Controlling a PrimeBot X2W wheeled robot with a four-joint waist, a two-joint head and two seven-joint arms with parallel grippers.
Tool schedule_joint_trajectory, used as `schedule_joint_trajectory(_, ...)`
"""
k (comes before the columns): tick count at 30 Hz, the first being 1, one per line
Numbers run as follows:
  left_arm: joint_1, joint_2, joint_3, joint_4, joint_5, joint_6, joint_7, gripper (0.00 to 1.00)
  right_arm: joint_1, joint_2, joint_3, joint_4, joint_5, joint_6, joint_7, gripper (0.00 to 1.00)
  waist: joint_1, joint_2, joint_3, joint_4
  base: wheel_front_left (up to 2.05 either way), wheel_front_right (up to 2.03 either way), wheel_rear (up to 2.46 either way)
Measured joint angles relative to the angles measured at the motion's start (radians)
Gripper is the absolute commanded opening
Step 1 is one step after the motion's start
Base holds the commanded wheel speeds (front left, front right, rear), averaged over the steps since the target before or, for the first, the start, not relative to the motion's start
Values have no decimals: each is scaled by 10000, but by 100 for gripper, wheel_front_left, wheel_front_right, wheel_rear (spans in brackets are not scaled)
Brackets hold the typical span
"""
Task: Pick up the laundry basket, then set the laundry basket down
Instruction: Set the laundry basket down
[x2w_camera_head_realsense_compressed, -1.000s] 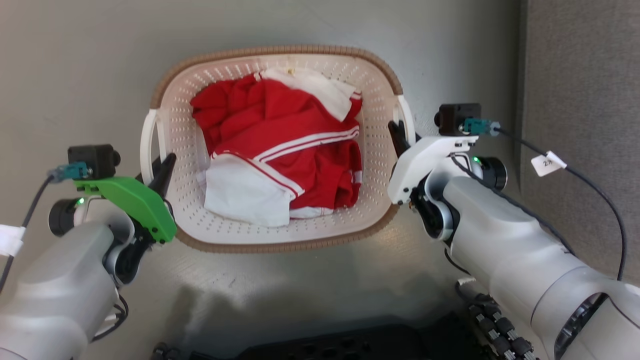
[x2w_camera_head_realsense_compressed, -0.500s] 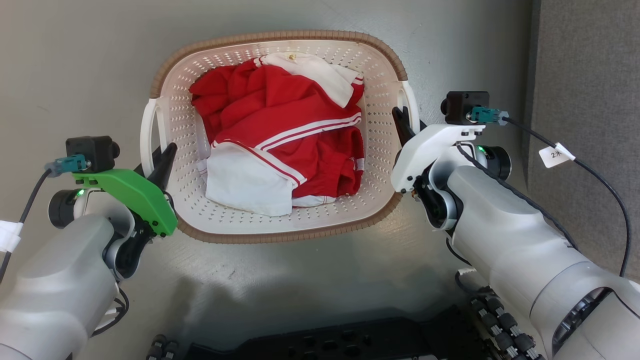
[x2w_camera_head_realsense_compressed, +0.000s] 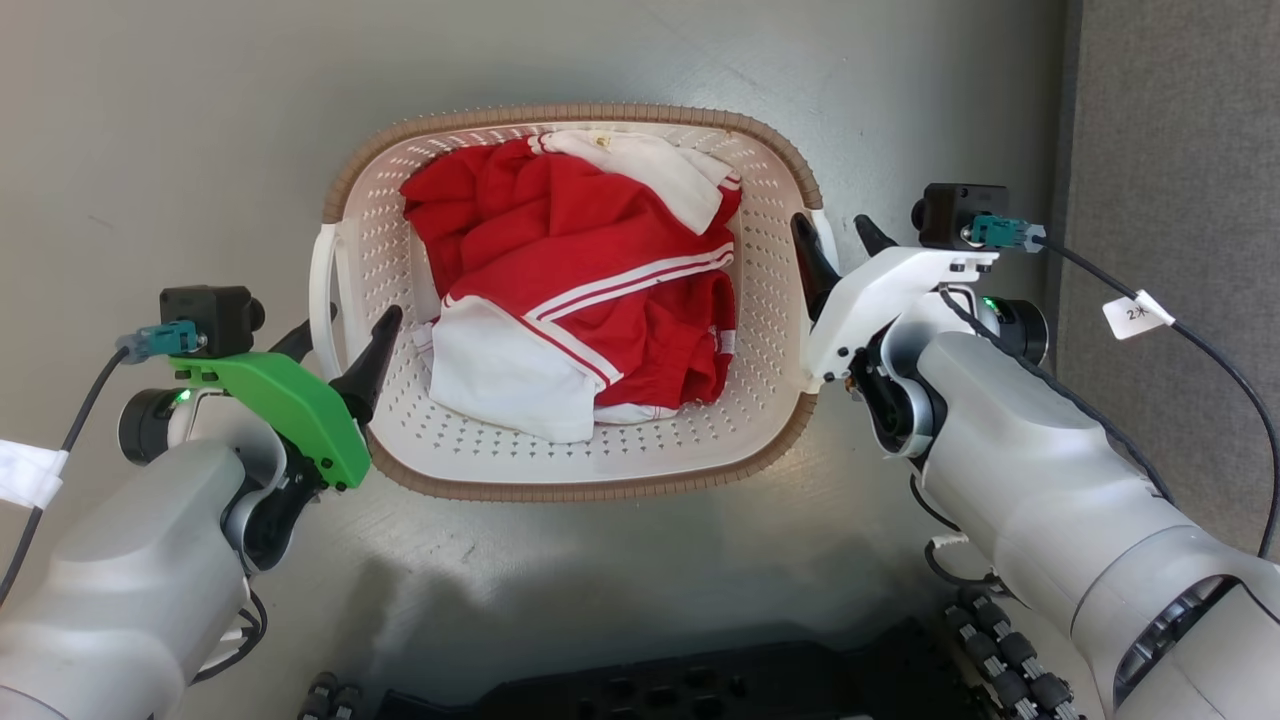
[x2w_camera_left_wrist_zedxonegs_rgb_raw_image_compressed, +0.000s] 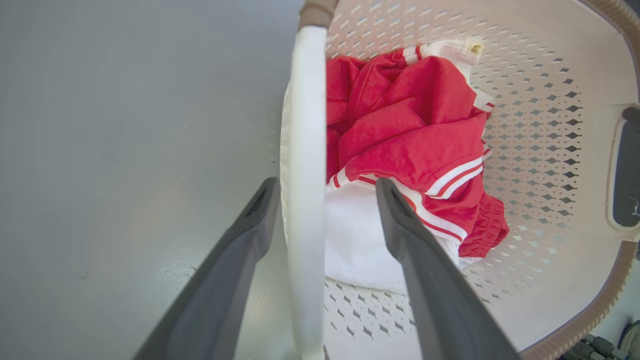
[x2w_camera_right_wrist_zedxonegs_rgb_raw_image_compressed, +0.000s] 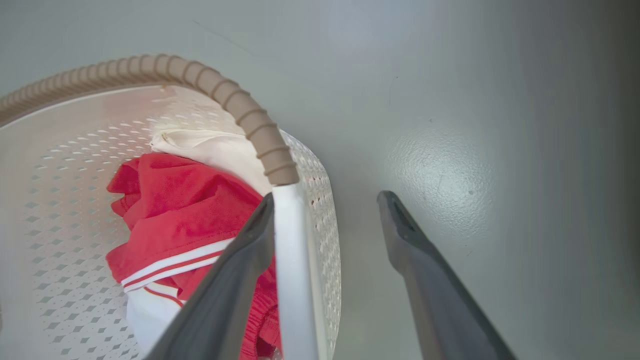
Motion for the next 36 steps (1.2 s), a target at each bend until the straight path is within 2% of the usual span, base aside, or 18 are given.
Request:
schedule_joint_trajectory(13, 12, 2, -125, 598, -71, 0, -4, 100, 466, 8, -127, -56, -46, 0, 0, 100, 0, 0, -679, -31, 0, 0, 0)
schedule_joint_trajectory(24, 238, -46, -38, 765, -128, 0, -12, 100, 652, 6, -493, -397, -245, 0, 0, 100, 0, 0, -2090, -177, 0, 0, 0)
schedule_joint_trajectory(36, 315, -142, 966, 332, 290, 0, -13, 100, 1125, 6, -1133, -644, -1037, 15, 0, 100, -1, 0, -3761, -289, 0, 0, 0)
